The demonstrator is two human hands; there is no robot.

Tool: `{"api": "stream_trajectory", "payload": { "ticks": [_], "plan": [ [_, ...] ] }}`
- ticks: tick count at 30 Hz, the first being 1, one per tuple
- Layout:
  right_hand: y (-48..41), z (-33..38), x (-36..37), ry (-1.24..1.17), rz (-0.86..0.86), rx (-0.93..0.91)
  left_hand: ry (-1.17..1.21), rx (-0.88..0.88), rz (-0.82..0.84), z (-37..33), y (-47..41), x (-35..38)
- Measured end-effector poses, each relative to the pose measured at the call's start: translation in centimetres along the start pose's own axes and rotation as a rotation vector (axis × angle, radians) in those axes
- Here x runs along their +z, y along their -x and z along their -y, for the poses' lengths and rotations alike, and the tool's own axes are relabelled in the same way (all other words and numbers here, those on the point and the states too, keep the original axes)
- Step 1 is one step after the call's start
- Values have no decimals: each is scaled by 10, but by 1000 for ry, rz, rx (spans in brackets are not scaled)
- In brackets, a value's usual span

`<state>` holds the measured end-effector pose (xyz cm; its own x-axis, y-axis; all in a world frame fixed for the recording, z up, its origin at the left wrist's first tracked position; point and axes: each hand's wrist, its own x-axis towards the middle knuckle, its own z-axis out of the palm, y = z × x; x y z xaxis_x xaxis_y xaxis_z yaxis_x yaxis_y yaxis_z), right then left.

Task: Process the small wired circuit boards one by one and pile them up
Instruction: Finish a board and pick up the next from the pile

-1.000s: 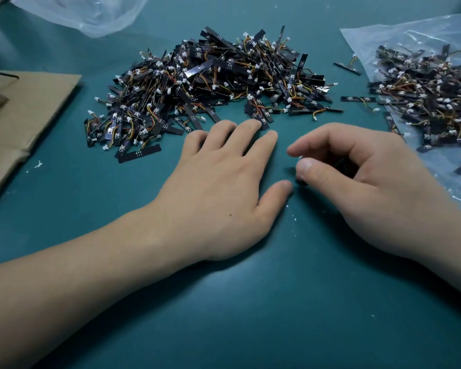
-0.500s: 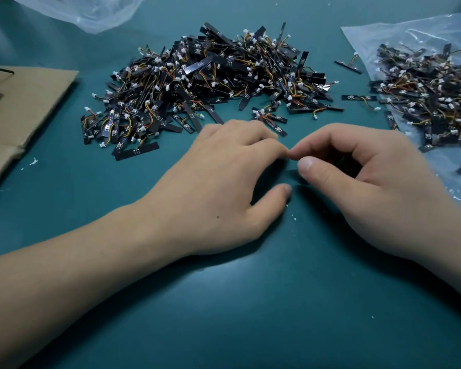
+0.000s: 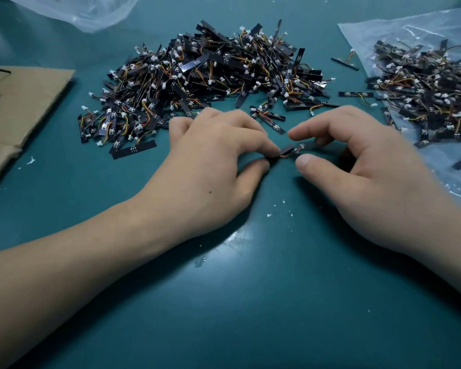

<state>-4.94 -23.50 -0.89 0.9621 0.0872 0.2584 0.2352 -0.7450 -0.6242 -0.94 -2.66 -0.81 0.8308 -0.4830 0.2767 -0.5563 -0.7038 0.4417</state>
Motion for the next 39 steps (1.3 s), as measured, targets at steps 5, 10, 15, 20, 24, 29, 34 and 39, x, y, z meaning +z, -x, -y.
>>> {"api": "stream_trajectory", "payload": {
  "ticks": [5, 10, 15, 20, 24, 29, 34, 39],
  "plan": [
    [0, 1, 0, 72, 64, -16, -8, -2, -29, 0, 1, 1],
    [0, 4, -2, 69, 85, -11, -23, 66, -43, 1, 1, 0],
    [1, 10, 0, 115, 94, -21, -47, 115, -36, -1, 2, -2],
    [2, 8, 1, 128, 37, 28, 49, 185, -10, -1, 2, -2],
    [2, 8, 1, 166, 70, 37, 133, 247, 25, -1, 2, -3],
    [1, 13, 0, 129, 53, 38, 141, 148, 58, 0, -2, -5],
    [2, 10, 2, 129, 45, 45, -4, 108, 166, 0, -1, -4],
    [4, 7, 1, 78, 0, 94, 189, 45, 77, 2, -4, -4]
  ]
}}
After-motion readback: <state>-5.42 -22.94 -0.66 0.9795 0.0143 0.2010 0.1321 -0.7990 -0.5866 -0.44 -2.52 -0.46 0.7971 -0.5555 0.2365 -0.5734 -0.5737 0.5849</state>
